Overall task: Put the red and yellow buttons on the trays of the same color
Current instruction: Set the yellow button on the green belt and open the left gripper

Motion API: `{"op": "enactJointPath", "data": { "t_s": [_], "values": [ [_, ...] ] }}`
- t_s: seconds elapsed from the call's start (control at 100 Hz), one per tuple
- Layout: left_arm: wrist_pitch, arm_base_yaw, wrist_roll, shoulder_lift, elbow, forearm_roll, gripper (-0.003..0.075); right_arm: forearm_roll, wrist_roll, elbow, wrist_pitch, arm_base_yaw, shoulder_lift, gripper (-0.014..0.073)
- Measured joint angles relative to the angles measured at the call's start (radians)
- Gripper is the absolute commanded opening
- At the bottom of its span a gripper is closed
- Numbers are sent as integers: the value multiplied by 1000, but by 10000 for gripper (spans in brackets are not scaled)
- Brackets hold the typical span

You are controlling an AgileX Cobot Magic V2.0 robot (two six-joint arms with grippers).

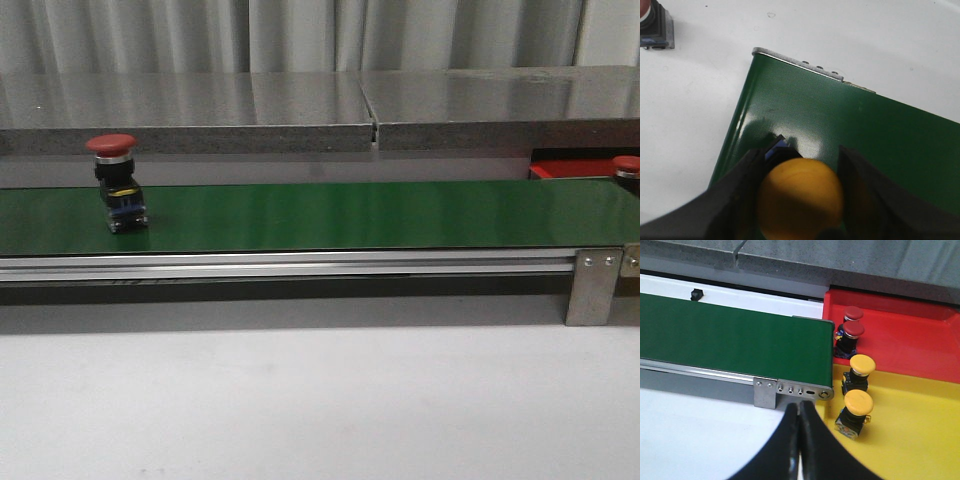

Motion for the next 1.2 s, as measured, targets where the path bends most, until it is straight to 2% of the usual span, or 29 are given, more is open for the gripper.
{"op": "enactJointPath", "data": {
  "t_s": [0.3,0.46,0.56,0.68,0.75,0.91,1.02,1.07,1.12,1.16,1.18,1.19,1.2],
  "values": [
    [30,0,0,0,0,0,188,0,0,0,0,0,0,-121],
    [41,0,0,2,0,0,216,0,0,0,0,0,0,-121],
    [43,0,0,10,0,-4,321,0,0,0,0,0,0,-121],
    [44,0,0,12,0,-9,524,0,0,0,0,0,0,-121],
    [44,0,0,12,0,-13,560,0,0,0,0,0,0,-121],
    [37,0,0,12,-2,-17,540,0,0,0,0,0,0,-121],
    [21,0,6,-5,-4,-17,474,0,0,0,0,0,0,-121],
    [15,-3,16,-21,-4,-17,404,0,0,0,0,0,0,-121],
    [-1,-11,28,-40,-4,-17,302,0,0,0,0,0,0,-121],
    [-10,-16,40,-57,-4,-17,190,0,0,0,0,0,0,-121],
    [-13,-21,43,-62,-4,-15,105,0,0,0,0,0,0,-121],
    [-14,-23,45,-68,-5,-15,105,0,0,0,0,0,0,-121],
    [-17,-27,45,-70,-4,-15,62,0,0,0,0,0,0,-121]
  ]
}}
